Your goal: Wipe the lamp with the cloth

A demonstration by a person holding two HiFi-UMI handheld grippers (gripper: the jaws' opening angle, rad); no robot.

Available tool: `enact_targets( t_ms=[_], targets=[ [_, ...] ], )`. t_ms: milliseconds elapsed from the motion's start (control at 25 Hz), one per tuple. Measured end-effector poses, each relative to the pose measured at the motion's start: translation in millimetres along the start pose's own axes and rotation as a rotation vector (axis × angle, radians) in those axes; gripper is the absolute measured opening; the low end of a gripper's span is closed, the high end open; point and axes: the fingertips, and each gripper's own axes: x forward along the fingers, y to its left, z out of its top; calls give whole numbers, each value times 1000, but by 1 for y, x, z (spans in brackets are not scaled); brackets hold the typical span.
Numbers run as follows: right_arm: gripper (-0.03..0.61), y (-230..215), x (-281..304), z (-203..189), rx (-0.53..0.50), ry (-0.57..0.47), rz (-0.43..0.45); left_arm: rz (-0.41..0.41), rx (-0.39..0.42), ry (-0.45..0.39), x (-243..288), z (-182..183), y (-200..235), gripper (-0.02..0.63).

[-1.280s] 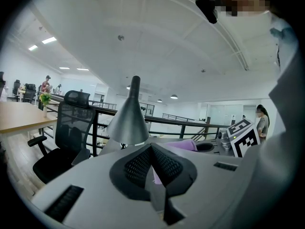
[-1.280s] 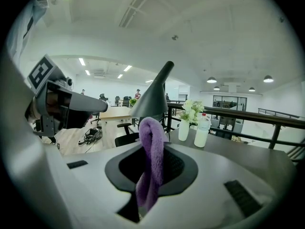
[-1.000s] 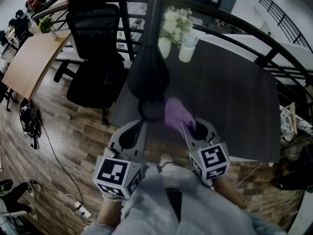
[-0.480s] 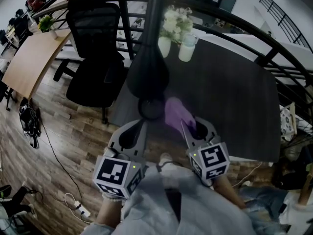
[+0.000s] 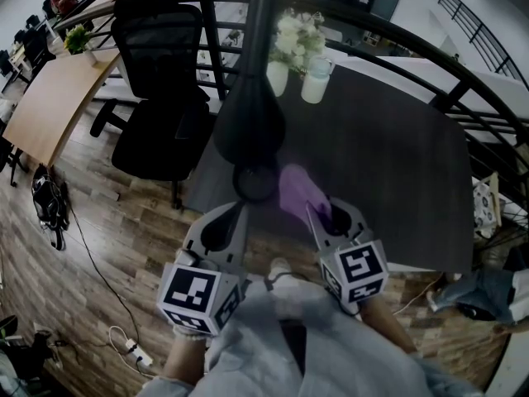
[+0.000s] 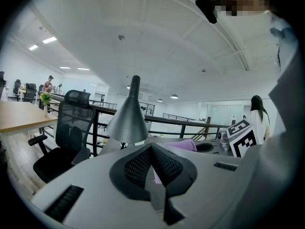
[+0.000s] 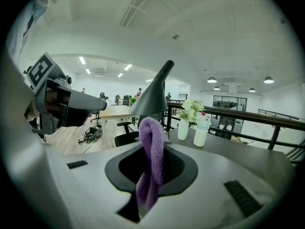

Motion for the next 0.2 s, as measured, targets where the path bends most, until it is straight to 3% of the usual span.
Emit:
enact_targets(
  t_ms=[200],
  targets=[
    [51, 2, 1, -4, 2, 8, -5, -11, -1, -5, -1, -1, 1, 0]
  ],
)
